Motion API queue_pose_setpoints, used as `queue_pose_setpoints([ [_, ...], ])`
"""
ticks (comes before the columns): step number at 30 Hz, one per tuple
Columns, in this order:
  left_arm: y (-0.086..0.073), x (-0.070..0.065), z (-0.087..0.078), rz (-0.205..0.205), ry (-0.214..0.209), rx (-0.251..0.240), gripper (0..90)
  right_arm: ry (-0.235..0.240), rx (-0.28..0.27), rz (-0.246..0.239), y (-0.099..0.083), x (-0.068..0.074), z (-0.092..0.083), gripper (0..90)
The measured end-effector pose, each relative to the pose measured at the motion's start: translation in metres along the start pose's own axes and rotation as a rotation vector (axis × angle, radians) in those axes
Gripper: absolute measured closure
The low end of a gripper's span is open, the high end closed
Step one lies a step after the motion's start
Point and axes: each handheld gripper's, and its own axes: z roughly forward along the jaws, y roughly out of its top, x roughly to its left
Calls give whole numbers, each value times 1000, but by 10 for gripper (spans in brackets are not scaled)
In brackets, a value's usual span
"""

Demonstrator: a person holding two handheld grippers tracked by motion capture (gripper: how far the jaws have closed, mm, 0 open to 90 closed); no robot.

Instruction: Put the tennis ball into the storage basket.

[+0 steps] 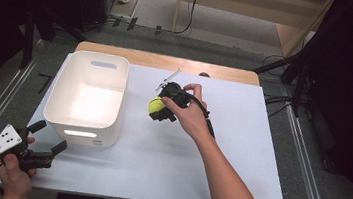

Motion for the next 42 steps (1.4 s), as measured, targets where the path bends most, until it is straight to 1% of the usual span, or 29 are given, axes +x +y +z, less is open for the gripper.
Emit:
queue_pose_setpoints([
  [7,0,0,0,0,0,0,0,8,2,-10,4,1,-6,233],
  [11,0,0,0,0,-1,0,0,18,-6,-10,6,2,-10,233],
  [15,0,0,0,-1,-1,-2,0,16,-2,-23,9,1,-13,233],
  [17,0,0,0,-1,-1,-3,0,17,-4,-15,10,2,-14,233],
  [21,0,0,0,-2,0,-3,0,19,-2,-30,12,1,-16,233],
  [23,0,0,0,-4,0,-3,0,21,3,-25,13,2,-18,233],
  [26,0,0,0,-4,1,-3,0,17,-1,-29,15,2,-20,233],
  [27,0,0,0,-4,0,-2,0,20,-3,-38,15,2,-20,233],
  [31,0,0,0,-3,-1,-1,0,22,4,-35,19,3,-23,233],
  [35,0,0,0,-5,0,-4,0,28,-1,-52,22,3,-25,233],
  [38,0,0,0,-8,0,-6,0,25,1,-54,24,4,-27,233],
  [39,0,0,0,-7,-1,-5,0,29,0,-48,25,5,-28,233],
  [40,0,0,0,-6,-1,-5,0,35,-4,-53,25,5,-28,233],
  [42,0,0,0,-5,-2,-6,0,30,-2,-57,27,5,-29,233],
])
